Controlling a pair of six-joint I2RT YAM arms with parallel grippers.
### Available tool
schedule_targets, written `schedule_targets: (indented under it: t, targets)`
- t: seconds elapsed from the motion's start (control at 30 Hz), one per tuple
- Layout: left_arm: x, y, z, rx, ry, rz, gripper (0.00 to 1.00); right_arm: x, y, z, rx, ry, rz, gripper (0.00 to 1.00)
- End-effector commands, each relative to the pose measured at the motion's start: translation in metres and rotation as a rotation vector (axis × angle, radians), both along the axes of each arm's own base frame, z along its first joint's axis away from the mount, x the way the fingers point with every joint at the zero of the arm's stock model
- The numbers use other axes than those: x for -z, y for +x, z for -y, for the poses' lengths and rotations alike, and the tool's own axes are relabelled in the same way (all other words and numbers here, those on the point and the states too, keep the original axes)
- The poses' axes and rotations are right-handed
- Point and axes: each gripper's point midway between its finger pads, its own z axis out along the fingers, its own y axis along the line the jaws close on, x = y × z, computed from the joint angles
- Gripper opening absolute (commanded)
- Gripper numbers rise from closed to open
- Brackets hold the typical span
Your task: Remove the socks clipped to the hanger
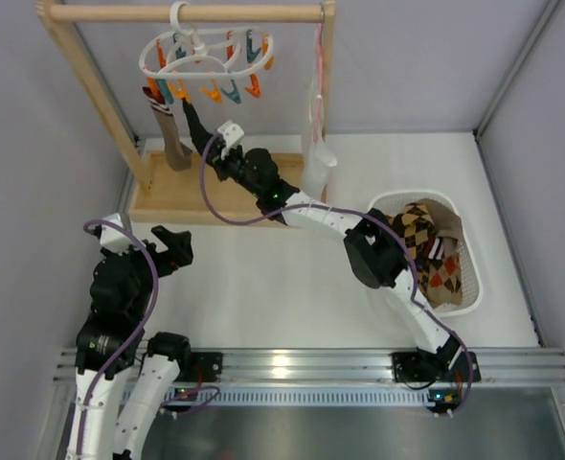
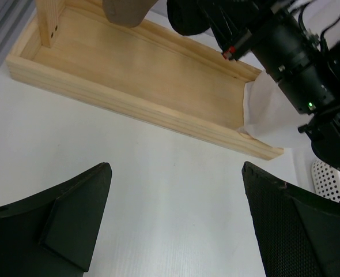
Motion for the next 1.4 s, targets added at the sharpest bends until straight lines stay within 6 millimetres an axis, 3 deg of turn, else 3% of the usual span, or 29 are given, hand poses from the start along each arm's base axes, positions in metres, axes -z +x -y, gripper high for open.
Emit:
schedule_targets:
  t: [0.0,0.03,0.07,0.1,0.13,0.17,0.2,0.23,0.27,0.3,0.33,0.37,0.4,0.43,0.47,0.5,0.53,0.57,0.6,0.63,0.7,0.73,0.83,0.87,0.9,1.0,1.13,1.37]
  targets:
    - [-0.009,0.006,-0.001,-0.013,-0.010,0.020,0.98,-0.089,-0.046,0.027,-0.029,0.151,0.128,0.00]
    - [-0.010,0.008,-0.001,-0.022,-0.012,0.015,0.98,-0.096,-0.057,0.031,-0.039,0.161,0.137,0.00]
    - [-0.019,0.008,0.000,-0.022,-0.033,0.030,0.98,-0.133,-0.073,0.047,-0.035,0.224,0.180,0.00]
    - [-0.025,0.008,0.001,-0.019,-0.045,0.039,0.98,-0.115,-0.080,0.050,-0.040,0.203,0.146,0.00]
    - [-0.029,0.011,0.005,-0.006,-0.058,0.035,0.98,-0.139,-0.093,0.062,-0.048,0.238,0.165,0.00]
    - [-0.048,0.010,0.006,0.002,-0.065,0.066,0.98,-0.140,-0.097,0.067,-0.049,0.240,0.158,0.00]
    - [-0.053,0.016,0.009,0.011,-0.065,0.057,0.98,-0.126,-0.102,0.070,-0.057,0.223,0.122,0.00]
    - [-0.062,0.018,0.013,0.036,-0.058,0.062,0.98,-0.140,-0.111,0.080,-0.064,0.247,0.120,0.00]
    - [-0.086,0.017,0.014,0.047,-0.056,0.101,0.98,-0.141,-0.116,0.084,-0.071,0.256,0.106,0.00]
    - [-0.089,0.028,0.017,0.059,-0.047,0.080,0.98,-0.126,-0.120,0.087,-0.075,0.230,0.077,0.00]
    - [-0.098,0.031,0.019,0.067,-0.046,0.086,0.98,-0.137,-0.128,0.095,-0.081,0.245,0.079,0.00]
    - [-0.124,0.029,0.021,0.078,-0.055,0.133,0.98,-0.134,-0.132,0.098,-0.093,0.240,0.067,0.00]
    - [-0.130,0.040,0.022,0.073,-0.057,0.122,0.98,-0.119,-0.137,0.100,-0.100,0.214,0.041,0.00]
    - [-0.140,0.043,0.022,0.062,-0.074,0.132,0.98,-0.129,-0.146,0.107,-0.109,0.227,0.045,0.00]
    - [-0.164,0.043,0.018,0.041,-0.086,0.177,0.98,-0.126,-0.151,0.109,-0.124,0.221,0.033,0.00]
    - [-0.165,0.059,0.021,0.038,-0.085,0.152,0.98,-0.113,-0.155,0.109,-0.133,0.191,0.006,0.00]
    - [-0.173,0.065,0.021,0.034,-0.087,0.157,0.98,-0.111,-0.160,0.111,-0.143,0.185,-0.005,0.00]
    - [-0.197,0.067,0.021,0.033,-0.095,0.199,0.98,-0.117,-0.166,0.115,-0.156,0.191,-0.002,0.00]
    - [-0.194,0.088,0.024,0.026,-0.088,0.164,0.98,-0.109,-0.170,0.116,-0.164,0.173,-0.015,0.00]
    - [-0.216,0.090,0.024,0.026,-0.095,0.205,0.98,-0.111,-0.174,0.118,-0.169,0.173,-0.015,0.00]
    - [-0.217,0.117,0.031,0.033,-0.098,0.178,0.98,-0.105,-0.177,0.120,-0.171,0.158,-0.029,0.00]
    - [-0.235,0.120,0.034,0.045,-0.116,0.210,0.98,-0.105,-0.180,0.122,-0.174,0.151,-0.035,0.00]
    - [-0.237,0.148,0.052,0.105,-0.150,0.184,0.98,-0.106,-0.184,0.124,-0.177,0.137,-0.043,0.00]
    - [-0.248,0.150,0.054,0.117,-0.163,0.204,0.98,-0.108,-0.185,0.126,-0.176,0.137,-0.039,0.00]
    - [-0.240,0.165,0.059,0.124,-0.173,0.175,0.98,-0.110,-0.186,0.125,-0.179,0.136,-0.039,0.00]
    - [-0.233,0.178,0.076,0.185,-0.234,0.137,0.98,-0.113,-0.186,0.124,-0.179,0.125,-0.042,0.00]
    - [-0.228,0.181,0.087,0.226,-0.273,0.109,0.97,-0.108,-0.180,0.117,-0.173,0.115,-0.056,0.00]
    - [-0.233,0.172,0.077,0.187,-0.250,0.135,0.97,-0.099,-0.175,0.103,-0.182,0.105,-0.080,0.00]
